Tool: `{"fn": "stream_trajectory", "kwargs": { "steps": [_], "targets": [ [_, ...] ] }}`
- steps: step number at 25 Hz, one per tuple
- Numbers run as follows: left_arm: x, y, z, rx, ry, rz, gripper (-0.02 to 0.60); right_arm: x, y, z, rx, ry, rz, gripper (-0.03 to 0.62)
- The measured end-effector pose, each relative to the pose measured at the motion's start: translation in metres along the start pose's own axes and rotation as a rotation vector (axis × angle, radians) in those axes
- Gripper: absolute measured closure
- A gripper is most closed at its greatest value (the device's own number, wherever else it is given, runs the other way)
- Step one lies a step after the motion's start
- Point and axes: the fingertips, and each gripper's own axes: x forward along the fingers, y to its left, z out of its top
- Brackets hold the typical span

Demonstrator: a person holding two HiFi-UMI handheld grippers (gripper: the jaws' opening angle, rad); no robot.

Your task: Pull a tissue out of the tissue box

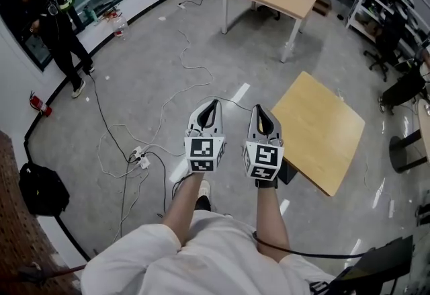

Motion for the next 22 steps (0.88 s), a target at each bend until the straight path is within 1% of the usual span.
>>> {"fn": "stream_trajectory", "kwargs": {
  "steps": [2, 4, 6, 7, 9, 11, 15, 18, 22],
  "targets": [
    [0.02, 0.018, 0.002, -0.001, -0.006, -0.007, 0.581, 0.026, 0.005, 0.002, -0.03, 0.007, -0.009, 0.599],
    [0.041, 0.035, 0.003, 0.041, -0.013, -0.005, 0.581, 0.052, 0.011, 0.004, -0.065, 0.005, -0.026, 0.599],
    [0.058, 0.054, 0.001, 0.086, -0.016, 0.003, 0.581, 0.077, 0.02, 0.005, -0.058, 0.004, -0.028, 0.599],
    [0.065, 0.064, 0.0, 0.091, -0.014, 0.0, 0.581, 0.089, 0.025, 0.006, -0.04, 0.003, -0.027, 0.599],
    [0.077, 0.082, -0.001, 0.076, -0.01, -0.014, 0.581, 0.112, 0.033, 0.008, -0.012, 0.002, -0.023, 0.599],
    [0.088, 0.1, -0.001, 0.046, -0.007, -0.035, 0.581, 0.135, 0.043, 0.01, -0.009, 0.001, -0.02, 0.599],
    [0.102, 0.132, -0.012, -0.072, -0.001, -0.105, 0.581, 0.171, 0.068, -0.001, -0.035, 0.022, -0.029, 0.599],
    [0.12, 0.149, -0.023, -0.08, 0.012, -0.116, 0.581, 0.2, 0.078, -0.017, -0.057, 0.08, -0.027, 0.599],
    [0.147, 0.162, -0.03, -0.077, 0.017, -0.103, 0.581, 0.236, 0.063, -0.023, -0.047, 0.121, -0.054, 0.599]
  ]
}}
